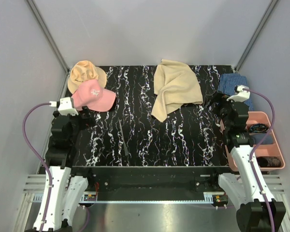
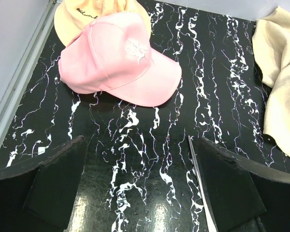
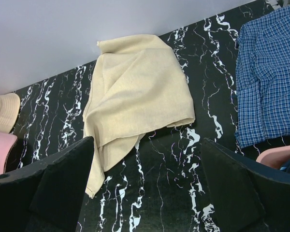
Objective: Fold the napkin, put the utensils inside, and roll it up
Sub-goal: Grab the napkin with the left arm
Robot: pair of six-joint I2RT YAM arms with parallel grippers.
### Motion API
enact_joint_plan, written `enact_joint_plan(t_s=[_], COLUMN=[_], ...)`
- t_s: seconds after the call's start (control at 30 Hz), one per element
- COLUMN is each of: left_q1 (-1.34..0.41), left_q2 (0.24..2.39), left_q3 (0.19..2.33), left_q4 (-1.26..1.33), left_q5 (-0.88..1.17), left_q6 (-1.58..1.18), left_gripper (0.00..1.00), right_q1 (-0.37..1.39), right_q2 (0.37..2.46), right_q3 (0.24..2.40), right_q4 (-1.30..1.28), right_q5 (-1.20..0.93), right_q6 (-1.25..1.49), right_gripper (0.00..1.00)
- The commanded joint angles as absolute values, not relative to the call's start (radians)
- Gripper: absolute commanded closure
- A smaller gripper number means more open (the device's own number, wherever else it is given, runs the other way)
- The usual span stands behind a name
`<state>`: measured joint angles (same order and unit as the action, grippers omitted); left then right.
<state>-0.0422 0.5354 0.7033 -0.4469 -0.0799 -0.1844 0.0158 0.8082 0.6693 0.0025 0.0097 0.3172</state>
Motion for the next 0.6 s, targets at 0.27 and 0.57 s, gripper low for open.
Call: enact_joint_plan(t_s=[0.27,0.57], left_q1=[-0.046,-0.504], left_q2=[0.525,0.797], left_q3=[0.706,0.719], left_q4=[-0.393,-0.324], left_q5=[-0.088,-0.280], left_q6=[-0.156,-0.409], left_gripper=[0.01,0.13], right_q1=[0.014,0.015], right_q2=[0.851,1.008], right_q3=[0.739,0.813], right_q4=[0.005,-0.143], right_q5=[0.011,-0.086], right_q6=[0.301,0.348], right_gripper=[0.00,0.11])
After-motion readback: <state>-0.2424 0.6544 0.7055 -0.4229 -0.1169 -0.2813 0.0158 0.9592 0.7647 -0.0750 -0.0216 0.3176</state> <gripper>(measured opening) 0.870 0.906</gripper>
